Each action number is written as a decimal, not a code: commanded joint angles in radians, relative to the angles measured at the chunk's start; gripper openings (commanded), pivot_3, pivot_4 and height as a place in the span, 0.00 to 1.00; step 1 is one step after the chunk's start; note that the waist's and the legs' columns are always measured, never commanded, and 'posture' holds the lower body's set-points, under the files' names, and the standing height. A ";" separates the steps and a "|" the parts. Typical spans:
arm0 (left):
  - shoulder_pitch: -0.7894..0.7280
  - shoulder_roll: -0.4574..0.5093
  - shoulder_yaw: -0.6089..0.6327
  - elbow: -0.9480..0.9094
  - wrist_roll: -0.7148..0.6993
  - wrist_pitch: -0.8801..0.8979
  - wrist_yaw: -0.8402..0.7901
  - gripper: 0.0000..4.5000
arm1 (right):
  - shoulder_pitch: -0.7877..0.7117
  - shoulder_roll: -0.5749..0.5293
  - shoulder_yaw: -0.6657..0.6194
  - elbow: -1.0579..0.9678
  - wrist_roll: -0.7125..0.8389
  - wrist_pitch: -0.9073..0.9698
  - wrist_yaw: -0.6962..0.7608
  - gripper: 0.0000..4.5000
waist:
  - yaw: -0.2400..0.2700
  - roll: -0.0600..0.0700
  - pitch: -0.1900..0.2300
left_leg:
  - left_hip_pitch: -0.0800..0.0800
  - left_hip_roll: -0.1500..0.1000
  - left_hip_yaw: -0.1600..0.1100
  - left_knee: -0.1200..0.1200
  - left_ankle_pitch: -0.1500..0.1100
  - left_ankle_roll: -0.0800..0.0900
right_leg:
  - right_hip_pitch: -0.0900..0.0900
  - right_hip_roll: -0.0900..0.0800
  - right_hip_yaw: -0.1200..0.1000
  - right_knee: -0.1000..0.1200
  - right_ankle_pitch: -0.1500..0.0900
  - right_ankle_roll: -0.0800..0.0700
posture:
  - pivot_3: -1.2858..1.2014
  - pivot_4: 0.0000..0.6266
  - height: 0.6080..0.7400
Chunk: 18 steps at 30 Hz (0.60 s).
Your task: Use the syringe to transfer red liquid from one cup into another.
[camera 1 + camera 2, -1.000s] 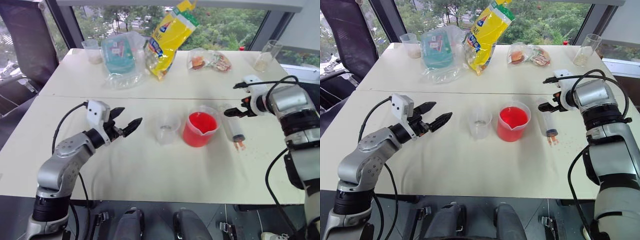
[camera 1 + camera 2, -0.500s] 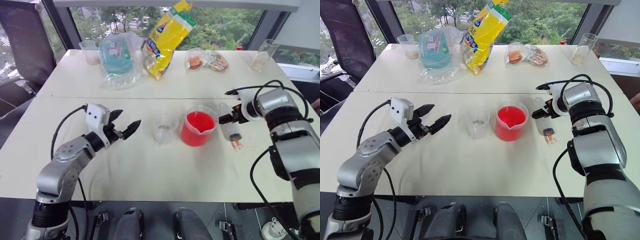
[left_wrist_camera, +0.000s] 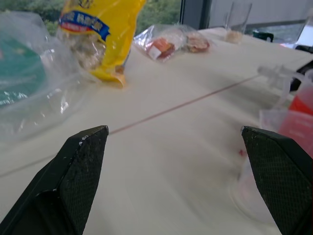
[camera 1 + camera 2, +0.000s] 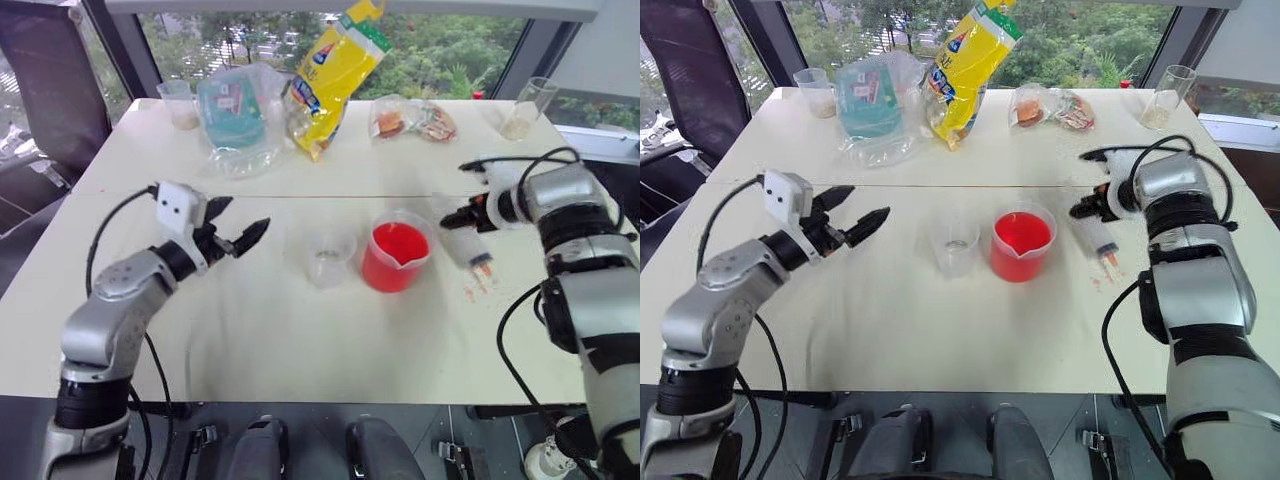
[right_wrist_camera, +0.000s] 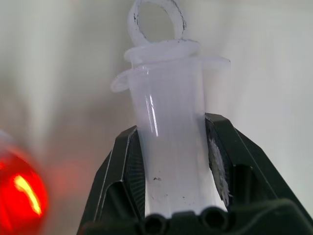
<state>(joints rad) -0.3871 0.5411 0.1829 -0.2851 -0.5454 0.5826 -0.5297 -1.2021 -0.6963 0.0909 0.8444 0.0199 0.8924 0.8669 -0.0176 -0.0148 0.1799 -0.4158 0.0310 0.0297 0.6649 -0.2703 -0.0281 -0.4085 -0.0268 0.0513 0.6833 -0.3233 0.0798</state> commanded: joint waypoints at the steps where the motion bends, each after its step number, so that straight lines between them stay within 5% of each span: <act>1: -0.093 0.025 0.035 0.044 -0.032 -0.004 -0.041 1.00 | 0.115 0.029 -0.240 -0.438 0.159 -0.060 -0.072 0.31 | 0.002 0.000 0.000 | 0.000 0.000 -0.001 0.000 0.000 0.000 | 0.000 0.000 0.000 0.000 0.000 0.000 | 0.52 0.24 1.00; 8: -0.318 0.062 -0.013 0.198 -0.085 0.042 -0.199 1.00 | 0.391 0.306 -0.473 -1.047 0.447 -0.141 -0.222 0.31 | 0.002 -0.001 0.000 | -0.003 0.000 -0.003 0.001 0.000 -0.001 | -0.001 0.000 -0.001 0.001 0.000 0.000 | 0.52 0.24 1.00; 18: -0.550 0.026 -0.109 0.376 -0.066 0.032 -0.374 1.00 | 0.713 0.451 -0.361 -1.223 0.473 -0.373 -0.274 0.31 | -0.001 -0.001 0.000 | -0.002 -0.001 -0.002 0.002 0.001 -0.001 | 0.000 0.001 -0.002 0.002 0.000 0.000 | 0.52 0.24 1.00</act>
<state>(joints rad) -0.8982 0.5686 0.0784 0.0906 -0.6182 0.6295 -0.8820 -0.4975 -0.2531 -0.2842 -0.3392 0.4949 0.5803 0.5988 -0.0183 -0.0156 0.1795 -0.4179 0.0305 0.0274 0.6672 -0.2694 -0.0293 -0.4088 -0.0258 0.0495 0.6853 -0.3231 0.0801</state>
